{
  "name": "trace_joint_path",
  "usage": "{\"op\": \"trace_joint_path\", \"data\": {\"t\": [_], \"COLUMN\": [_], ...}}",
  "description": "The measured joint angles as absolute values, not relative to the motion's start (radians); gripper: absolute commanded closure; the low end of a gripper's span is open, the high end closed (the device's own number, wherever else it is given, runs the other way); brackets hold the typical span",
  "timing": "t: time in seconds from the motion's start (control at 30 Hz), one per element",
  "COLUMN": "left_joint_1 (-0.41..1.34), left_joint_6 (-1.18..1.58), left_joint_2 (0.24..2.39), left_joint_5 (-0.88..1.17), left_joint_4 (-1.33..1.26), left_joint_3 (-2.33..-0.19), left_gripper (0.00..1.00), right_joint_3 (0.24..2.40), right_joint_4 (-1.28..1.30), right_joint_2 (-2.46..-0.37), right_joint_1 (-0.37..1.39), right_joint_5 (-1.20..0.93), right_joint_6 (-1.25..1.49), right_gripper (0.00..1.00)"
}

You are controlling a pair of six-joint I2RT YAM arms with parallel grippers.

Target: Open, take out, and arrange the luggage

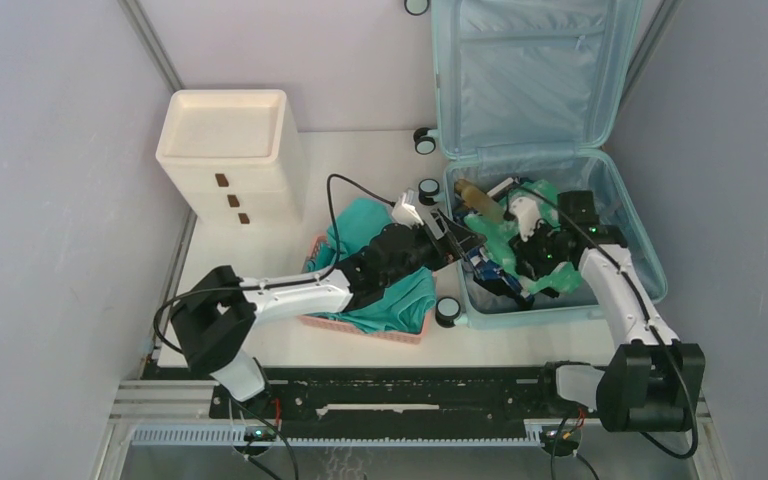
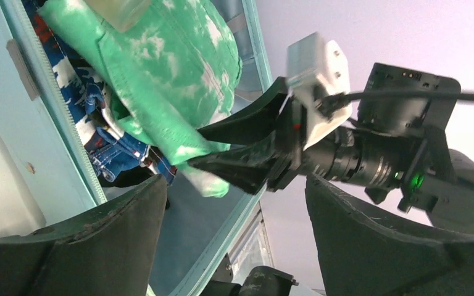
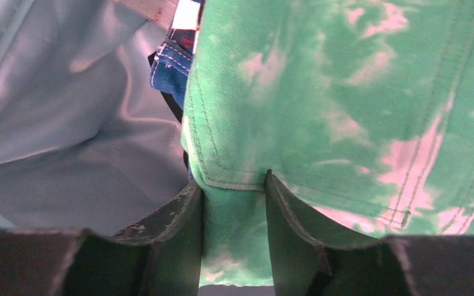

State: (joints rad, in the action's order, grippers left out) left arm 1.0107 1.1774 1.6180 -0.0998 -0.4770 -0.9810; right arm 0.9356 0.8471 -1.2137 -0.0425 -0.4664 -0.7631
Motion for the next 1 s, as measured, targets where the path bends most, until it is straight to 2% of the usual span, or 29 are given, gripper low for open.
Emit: {"op": "trace_joint_path", "data": {"t": [0.17,0.33,0.47,0.57,0.63,0.7,0.87,1.0], "left_joint_1": [1.011,1.011,1.011,1.011,1.011,1.011,1.011,1.011], "left_joint_6": [1.141,1.106,1.09,1.086,1.08,1.074,1.068,1.064], "left_joint_2": [1.593,1.537,1.509,1.505,1.502,1.495,1.47,1.456], "left_joint_5": [-0.109,-0.121,-0.128,-0.128,-0.128,-0.129,-0.129,-0.129], "left_joint_4": [-0.469,-0.467,-0.469,-0.468,-0.466,-0.461,-0.459,-0.461], "left_joint_3": [-0.979,-0.961,-0.931,-0.912,-0.896,-0.879,-0.855,-0.846], "left_gripper": [0.14,0.14,0.14,0.14,0.14,0.14,0.14,0.14], "right_joint_3": [0.87,0.831,0.812,0.805,0.805,0.805,0.805,0.796], "right_joint_4": [0.769,0.707,0.662,0.631,0.618,0.615,0.606,0.57], "right_joint_2": [-1.177,-1.161,-1.16,-1.166,-1.171,-1.174,-1.193,-1.232], "right_joint_1": [0.109,0.184,0.214,0.224,0.224,0.224,0.225,0.239], "right_joint_5": [-0.289,-0.173,-0.106,-0.068,-0.056,-0.053,-0.051,-0.025], "right_joint_6": [-0.758,-0.757,-0.76,-0.762,-0.768,-0.772,-0.781,-0.784], "right_gripper": [0.31,0.25,0.31,0.47,0.52,0.5,0.34,0.36]}}
